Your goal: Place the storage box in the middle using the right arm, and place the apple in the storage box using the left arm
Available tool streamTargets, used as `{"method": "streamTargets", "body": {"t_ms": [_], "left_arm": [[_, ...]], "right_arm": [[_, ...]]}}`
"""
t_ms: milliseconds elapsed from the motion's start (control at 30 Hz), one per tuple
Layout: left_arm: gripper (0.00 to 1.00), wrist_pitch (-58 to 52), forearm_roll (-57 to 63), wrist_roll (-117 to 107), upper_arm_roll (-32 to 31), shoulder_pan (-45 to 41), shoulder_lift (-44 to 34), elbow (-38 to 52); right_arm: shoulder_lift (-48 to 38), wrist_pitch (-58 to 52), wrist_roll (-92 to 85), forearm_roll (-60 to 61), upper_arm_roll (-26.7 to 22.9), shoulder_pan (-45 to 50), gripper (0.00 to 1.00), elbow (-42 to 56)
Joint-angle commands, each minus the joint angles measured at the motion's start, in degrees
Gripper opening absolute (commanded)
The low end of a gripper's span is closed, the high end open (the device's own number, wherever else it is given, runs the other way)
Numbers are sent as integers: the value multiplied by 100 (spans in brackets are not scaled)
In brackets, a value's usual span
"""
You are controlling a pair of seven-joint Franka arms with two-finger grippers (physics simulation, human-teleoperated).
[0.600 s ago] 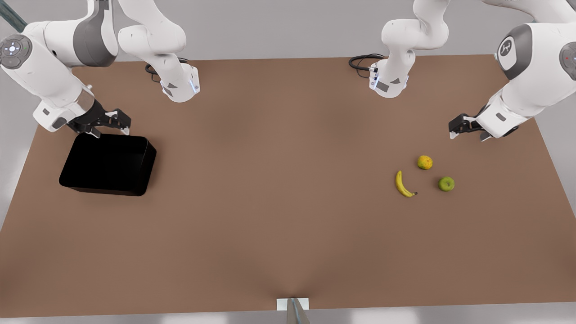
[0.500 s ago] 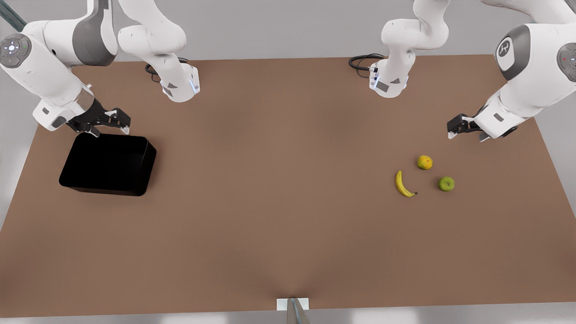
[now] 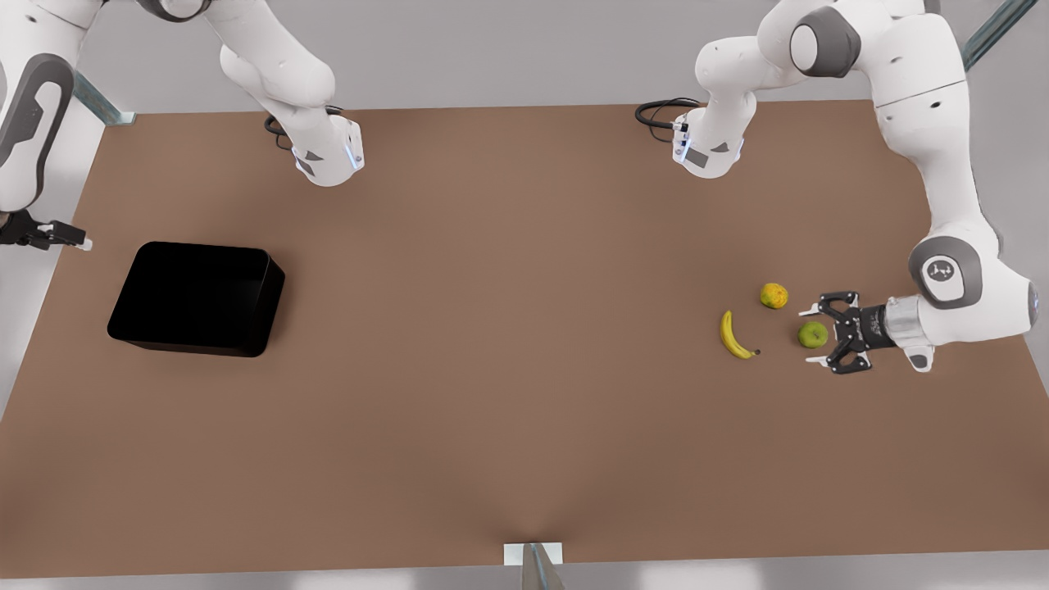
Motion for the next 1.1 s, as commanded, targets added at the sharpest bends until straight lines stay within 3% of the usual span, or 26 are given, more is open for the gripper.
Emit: {"method": "streamTargets", "body": {"t_ms": [0,300,500,867,900,933,967,1000,1033,1067], "left_arm": [[100,-12,-1201,-2,19,-2,-1,-11],[100,-364,-1447,780,11,692,263,-609],[100,-3,-1711,983,28,780,623,-582],[100,-3,-1984,2169,195,1105,1036,-987],[100,110,-2054,2195,195,1105,1097,-969],[100,128,-2063,2204,195,1114,1141,-934],[100,207,-2063,2222,195,1158,1159,-916],[100,199,-2054,2231,195,1202,1220,-829],[100,190,-2054,2239,195,1272,1300,-793],[100,172,-2037,2248,195,1272,1308,-802]], "right_arm": [[26,-1,2,2,-1,137,100,0],[1485,1396,46,380,17,49,100,-114],[1441,1809,55,388,17,-232,100,-712],[2039,2389,-42,758,17,-303,100,-703],[2039,2389,-42,740,17,-303,96,-694],[2021,2363,-42,722,17,-294,64,-712],[2039,2363,-42,714,17,-259,43,-712],[2021,2345,-51,714,17,-241,28,-712],[2039,2354,-51,714,8,-250,21,-712],[2039,2363,-51,714,8,-294,21,-712]]}}
